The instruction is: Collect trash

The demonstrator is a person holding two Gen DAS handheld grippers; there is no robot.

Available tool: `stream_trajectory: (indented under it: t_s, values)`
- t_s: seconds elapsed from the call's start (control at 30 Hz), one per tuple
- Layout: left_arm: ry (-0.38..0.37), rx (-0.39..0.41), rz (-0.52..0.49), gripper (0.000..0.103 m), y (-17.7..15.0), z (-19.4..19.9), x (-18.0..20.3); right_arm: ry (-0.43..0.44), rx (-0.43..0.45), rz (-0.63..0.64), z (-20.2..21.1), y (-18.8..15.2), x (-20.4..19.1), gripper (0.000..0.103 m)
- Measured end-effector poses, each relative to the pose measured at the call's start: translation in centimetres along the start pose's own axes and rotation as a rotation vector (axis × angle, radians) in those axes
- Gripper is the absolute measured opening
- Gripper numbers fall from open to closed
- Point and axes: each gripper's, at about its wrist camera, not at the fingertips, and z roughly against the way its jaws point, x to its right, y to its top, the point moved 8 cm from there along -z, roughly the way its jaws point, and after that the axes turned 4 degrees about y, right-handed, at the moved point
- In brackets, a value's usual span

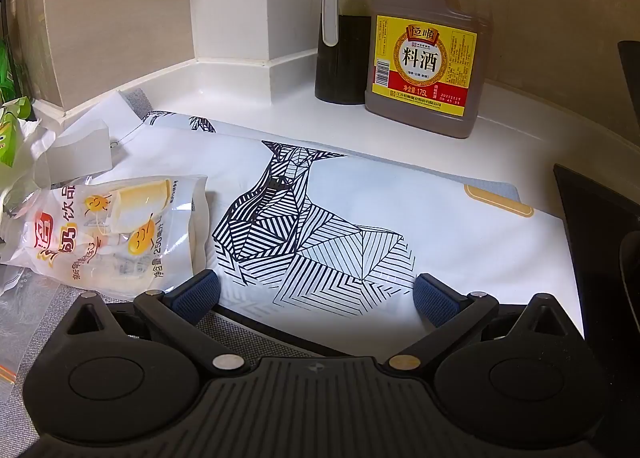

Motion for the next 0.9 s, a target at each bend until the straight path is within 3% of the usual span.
stream_trajectory:
  t_s: [0.3,0.4,0.9]
  values:
    - [-0.019,0.007,0.083,0.103,-0.3,-0.3,-0.4,0.001,0.000,0.001,0.0,0.0,0.0,0.103]
    - [-0.014,0.005,0.061,0.103,-0.6,0.0,-0.7,0.002,0.000,0.001,0.0,0.0,0.0,0.103]
    - [-0.003,0.035,0.148,0.103,-1.2,2.0,-3.4,0.008,0.002,0.009,0.4,-0.1,-0.1,0.103]
